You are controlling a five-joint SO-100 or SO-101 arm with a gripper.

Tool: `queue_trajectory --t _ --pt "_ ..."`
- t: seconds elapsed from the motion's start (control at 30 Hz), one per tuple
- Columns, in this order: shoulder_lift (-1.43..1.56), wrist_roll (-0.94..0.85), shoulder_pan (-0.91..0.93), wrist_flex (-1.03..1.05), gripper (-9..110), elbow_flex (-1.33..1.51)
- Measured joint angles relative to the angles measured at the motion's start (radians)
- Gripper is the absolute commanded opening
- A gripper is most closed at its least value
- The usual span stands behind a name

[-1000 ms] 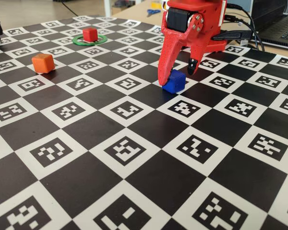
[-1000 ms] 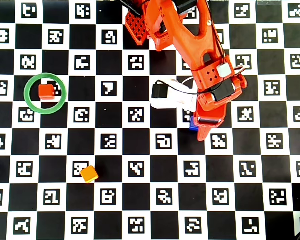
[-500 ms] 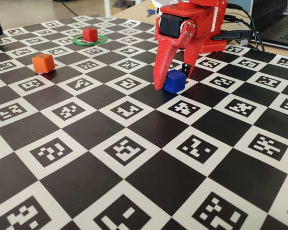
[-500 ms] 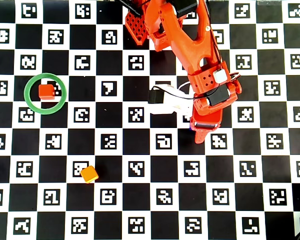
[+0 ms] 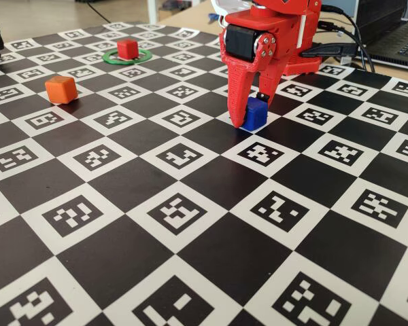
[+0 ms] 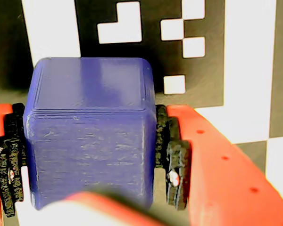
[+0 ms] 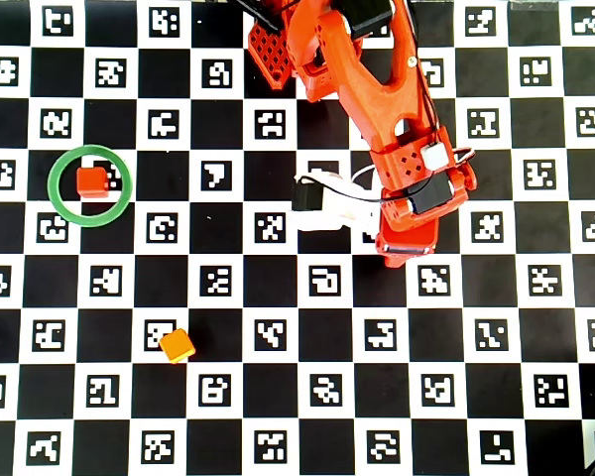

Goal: Grab the red cube then put it in the green circle then put the blue cube on top and finally the orange cube on top

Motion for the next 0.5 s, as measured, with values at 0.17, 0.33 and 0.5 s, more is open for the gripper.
queue_trajectory --t 0.17,0.33,0.5 --pt "0.000 0.005 0.000 0.000 4 0.000" --pt "0.000 -0.006 0.000 0.026 4 0.000" --pt "0.011 -0.031 0.020 0.103 4 -0.031"
